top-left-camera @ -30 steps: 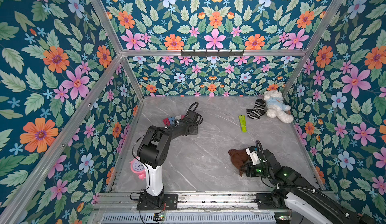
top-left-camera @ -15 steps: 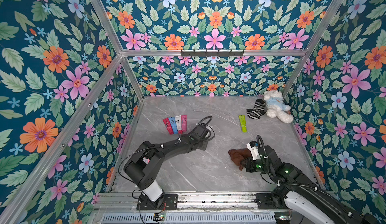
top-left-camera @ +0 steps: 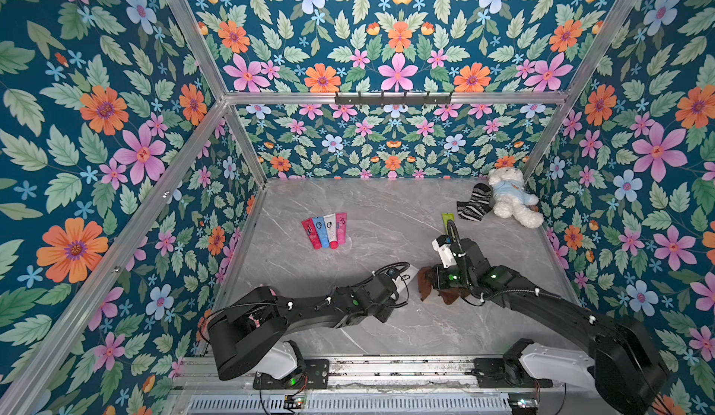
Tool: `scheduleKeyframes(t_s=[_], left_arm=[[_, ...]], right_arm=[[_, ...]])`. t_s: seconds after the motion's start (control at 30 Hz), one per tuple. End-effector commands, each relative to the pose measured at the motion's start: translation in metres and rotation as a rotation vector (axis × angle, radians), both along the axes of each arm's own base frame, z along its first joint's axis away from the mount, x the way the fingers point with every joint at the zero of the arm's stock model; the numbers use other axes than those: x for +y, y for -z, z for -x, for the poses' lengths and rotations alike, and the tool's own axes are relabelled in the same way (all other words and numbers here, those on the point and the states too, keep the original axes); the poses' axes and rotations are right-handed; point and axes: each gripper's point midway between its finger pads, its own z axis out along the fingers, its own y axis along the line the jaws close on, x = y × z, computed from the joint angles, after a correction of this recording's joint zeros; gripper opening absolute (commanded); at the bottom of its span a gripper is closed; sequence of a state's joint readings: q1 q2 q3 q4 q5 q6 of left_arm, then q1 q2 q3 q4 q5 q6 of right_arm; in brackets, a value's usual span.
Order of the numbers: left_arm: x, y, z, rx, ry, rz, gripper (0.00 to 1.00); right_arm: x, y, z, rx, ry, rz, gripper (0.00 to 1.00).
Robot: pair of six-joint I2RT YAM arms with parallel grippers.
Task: Wipe the surface of the toothpaste tube
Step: Move the toothpaste to the center of the board, then wipe the dirt from the toothpaste tube.
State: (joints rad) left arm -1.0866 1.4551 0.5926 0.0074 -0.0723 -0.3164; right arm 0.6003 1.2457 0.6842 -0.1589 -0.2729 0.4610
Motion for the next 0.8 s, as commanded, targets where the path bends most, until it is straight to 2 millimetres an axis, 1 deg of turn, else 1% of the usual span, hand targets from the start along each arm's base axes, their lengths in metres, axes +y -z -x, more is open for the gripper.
scheduleKeyframes(t_s=[0.0,0.13,0.23,0.33,0.47,0.57,0.63,0.7,0.77], left_arm=[[-0.012,-0.005,0.001,-0.03,0.032,0.046,0.02],[-0.016,-0.009,0.004,-0.045,0.047,0.079,0.01],[-0.015,-0.01,0.004,-0.058,0.044,0.093,0.0],[-0.014,-0.007,0.006,-0.054,0.047,0.093,0.0],[-0.016,-0.006,0.007,-0.051,0.053,0.107,0.0],[-0.017,-0.009,0.005,-0.064,0.053,0.105,0.0],[-0.018,-0.01,0.005,-0.068,0.052,0.109,0.0],[-0.019,-0.01,0.004,-0.068,0.053,0.112,0.0],[-0.021,-0.01,0.004,-0.067,0.058,0.116,0.0]], right_arm=[[0.016,0.001,-0.015,-0.037,-0.041,-0.021,0.0],[0.015,0.036,-0.024,0.009,-0.032,0.053,0.0],[0.015,0.06,-0.025,0.046,-0.031,0.089,0.0],[0.016,0.076,-0.022,0.076,-0.035,0.097,0.0],[0.032,0.083,-0.009,0.106,-0.089,0.07,0.0],[0.047,0.084,0.01,0.132,-0.14,0.038,0.0],[0.056,0.085,0.026,0.147,-0.167,0.011,0.0],[0.063,0.086,0.039,0.149,-0.184,-0.002,0.0],[0.067,0.089,0.048,0.155,-0.194,-0.019,0.0]])
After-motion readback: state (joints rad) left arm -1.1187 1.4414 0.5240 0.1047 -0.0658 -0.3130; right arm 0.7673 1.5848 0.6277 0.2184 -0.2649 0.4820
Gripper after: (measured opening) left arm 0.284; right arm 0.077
